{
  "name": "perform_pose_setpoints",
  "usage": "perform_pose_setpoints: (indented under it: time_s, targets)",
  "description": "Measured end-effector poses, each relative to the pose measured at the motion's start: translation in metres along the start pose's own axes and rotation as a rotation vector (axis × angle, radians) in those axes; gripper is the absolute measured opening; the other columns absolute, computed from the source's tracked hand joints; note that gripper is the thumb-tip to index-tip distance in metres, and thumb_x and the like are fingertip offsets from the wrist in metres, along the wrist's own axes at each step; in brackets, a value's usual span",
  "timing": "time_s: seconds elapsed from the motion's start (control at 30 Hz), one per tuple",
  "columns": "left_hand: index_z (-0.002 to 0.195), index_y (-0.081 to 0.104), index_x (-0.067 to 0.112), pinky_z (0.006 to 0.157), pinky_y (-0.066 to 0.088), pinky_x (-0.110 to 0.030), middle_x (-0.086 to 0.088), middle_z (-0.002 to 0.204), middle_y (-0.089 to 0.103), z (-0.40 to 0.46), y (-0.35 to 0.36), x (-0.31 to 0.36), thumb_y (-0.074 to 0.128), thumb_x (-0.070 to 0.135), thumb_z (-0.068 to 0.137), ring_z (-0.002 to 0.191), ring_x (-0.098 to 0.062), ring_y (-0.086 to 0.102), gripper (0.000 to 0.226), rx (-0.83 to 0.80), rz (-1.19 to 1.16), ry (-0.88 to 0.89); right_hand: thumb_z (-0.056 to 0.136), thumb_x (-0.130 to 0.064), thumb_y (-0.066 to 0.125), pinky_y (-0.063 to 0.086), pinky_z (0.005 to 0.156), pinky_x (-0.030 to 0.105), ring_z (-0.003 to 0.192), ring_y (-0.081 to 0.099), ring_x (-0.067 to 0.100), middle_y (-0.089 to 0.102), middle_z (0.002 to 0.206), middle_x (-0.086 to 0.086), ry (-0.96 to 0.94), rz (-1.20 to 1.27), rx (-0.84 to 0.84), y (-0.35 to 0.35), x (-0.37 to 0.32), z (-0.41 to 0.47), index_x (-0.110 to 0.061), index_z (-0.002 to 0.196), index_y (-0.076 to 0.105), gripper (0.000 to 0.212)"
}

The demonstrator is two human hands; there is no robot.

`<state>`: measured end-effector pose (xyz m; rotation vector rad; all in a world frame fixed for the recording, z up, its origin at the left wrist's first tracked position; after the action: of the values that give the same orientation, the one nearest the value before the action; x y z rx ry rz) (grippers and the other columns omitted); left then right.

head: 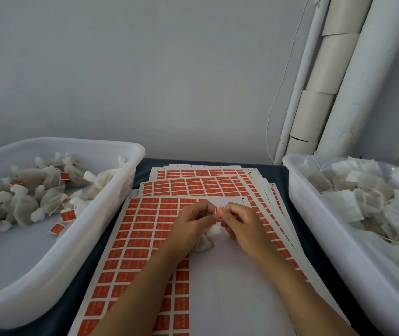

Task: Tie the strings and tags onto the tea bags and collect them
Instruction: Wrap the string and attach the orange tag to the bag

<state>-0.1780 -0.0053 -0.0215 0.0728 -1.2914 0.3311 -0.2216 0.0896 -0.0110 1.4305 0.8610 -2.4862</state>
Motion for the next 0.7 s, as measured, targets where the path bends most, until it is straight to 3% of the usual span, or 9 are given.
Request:
perform_pose_setpoints:
  time_s: [0.17, 0.37, 0.57, 0.7]
  targets:
    - [0.081, 0.066, 0.009, 0.065, 0.046, -0.015, -0.014, 0.082, 0.063, -0.001, 0.002, 0.000, 0.051, 0.012, 0.094, 0.070, -0.012, 0.057, 0.020, 0.012, 0.051, 0.008, 0.093, -0.020, 0.052, 0.042, 0.058, 0.004, 0.058, 0.055, -0.003, 0.055, 0.063, -0.013, -0.081, -0.049, 0.024, -0.005, -0.012, 0.002, -0.026, 0.068, 0.052, 0.025]
    - [0.078, 0.064, 0.011, 0.062, 0.044, -0.016, -0.011, 0.077, 0.060, -0.003, 0.003, -0.001, 0.046, 0.015, 0.097, 0.066, -0.010, 0.054, 0.026, 0.011, 0.097, 0.005, 0.095, -0.017, 0.047, 0.042, 0.056, 0.009, 0.053, 0.052, 0.006, 0.056, 0.063, -0.004, -0.005, 0.096, -0.051, 0.001, -0.008, 0.000, -0.017, 0.071, 0.056, 0.026]
    - [0.079, 0.062, 0.008, 0.060, 0.044, -0.017, -0.015, 0.078, 0.060, -0.002, 0.000, 0.004, 0.044, 0.012, 0.098, 0.064, -0.010, 0.053, 0.026, 0.024, 0.089, 0.042, 0.097, -0.018, 0.044, 0.041, 0.055, 0.006, 0.055, 0.055, -0.002, 0.054, 0.063, -0.016, -0.013, 0.115, -0.048, 0.007, -0.009, -0.003, -0.023, 0.076, 0.053, 0.023]
    - [0.077, 0.061, 0.013, 0.059, 0.044, -0.015, -0.006, 0.073, 0.059, -0.001, -0.003, 0.004, 0.043, 0.012, 0.098, 0.062, -0.006, 0.053, 0.028, 0.032, 0.089, 0.046, 0.093, -0.023, 0.049, 0.041, 0.053, 0.014, 0.048, 0.047, 0.004, 0.052, 0.059, -0.008, -0.013, 0.059, -0.091, 0.012, -0.009, -0.003, -0.020, 0.073, 0.049, 0.021]
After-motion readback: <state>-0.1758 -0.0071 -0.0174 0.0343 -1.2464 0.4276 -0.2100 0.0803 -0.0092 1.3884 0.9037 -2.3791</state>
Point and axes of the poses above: each hand's wrist, its own z-axis towards the middle knuckle, its own y-axis out of the palm, x = y × z, the point moved 10 cm from there along z, towards the middle knuckle
